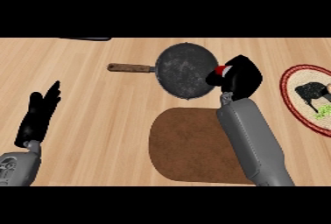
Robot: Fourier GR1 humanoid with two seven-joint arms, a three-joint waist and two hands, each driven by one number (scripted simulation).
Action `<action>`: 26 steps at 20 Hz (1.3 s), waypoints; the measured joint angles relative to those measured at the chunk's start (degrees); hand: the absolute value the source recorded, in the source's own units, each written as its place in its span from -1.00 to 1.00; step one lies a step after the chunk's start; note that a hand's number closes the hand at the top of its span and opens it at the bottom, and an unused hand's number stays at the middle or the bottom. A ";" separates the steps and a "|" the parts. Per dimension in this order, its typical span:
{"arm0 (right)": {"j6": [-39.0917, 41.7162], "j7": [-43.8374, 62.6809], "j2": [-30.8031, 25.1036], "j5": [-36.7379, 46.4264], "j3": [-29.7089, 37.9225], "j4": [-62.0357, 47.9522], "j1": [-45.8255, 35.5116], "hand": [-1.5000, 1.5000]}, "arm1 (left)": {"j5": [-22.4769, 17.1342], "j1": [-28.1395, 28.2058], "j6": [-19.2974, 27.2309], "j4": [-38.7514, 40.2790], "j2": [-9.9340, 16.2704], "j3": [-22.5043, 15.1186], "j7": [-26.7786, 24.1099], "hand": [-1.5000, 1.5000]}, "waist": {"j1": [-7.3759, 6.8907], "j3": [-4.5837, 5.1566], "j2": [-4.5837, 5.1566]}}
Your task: Pick the can from the cutting board and place it in the pan
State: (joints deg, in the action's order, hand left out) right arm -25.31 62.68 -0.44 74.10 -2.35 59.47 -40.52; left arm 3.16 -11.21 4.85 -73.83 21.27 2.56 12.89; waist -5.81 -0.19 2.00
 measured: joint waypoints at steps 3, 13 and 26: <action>-6.00 -2.65 0.05 -3.39 2.72 -5.00 -1.64 1.00 | 0.08 -0.84 0.06 -0.17 -0.39 -0.26 0.42 0.00 | -0.54 -0.06 0.28; -21.63 -10.39 0.19 -15.90 9.41 -18.74 -7.08 -1.00 | 0.96 -3.42 0.08 0.46 -0.87 -1.05 1.08 0.00 | -2.20 -0.18 1.12; -41.19 -22.04 0.11 -20.59 13.92 -27.08 -12.23 -1.00 | 0.94 -3.98 -0.10 1.16 -1.16 -0.87 1.56 0.00 | -1.79 -0.06 0.73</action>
State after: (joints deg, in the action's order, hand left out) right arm -66.50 40.64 -0.33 53.51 11.57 32.39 -52.75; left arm 4.10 -15.19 4.76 -72.68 20.11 1.69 14.45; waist -7.61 -0.24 2.73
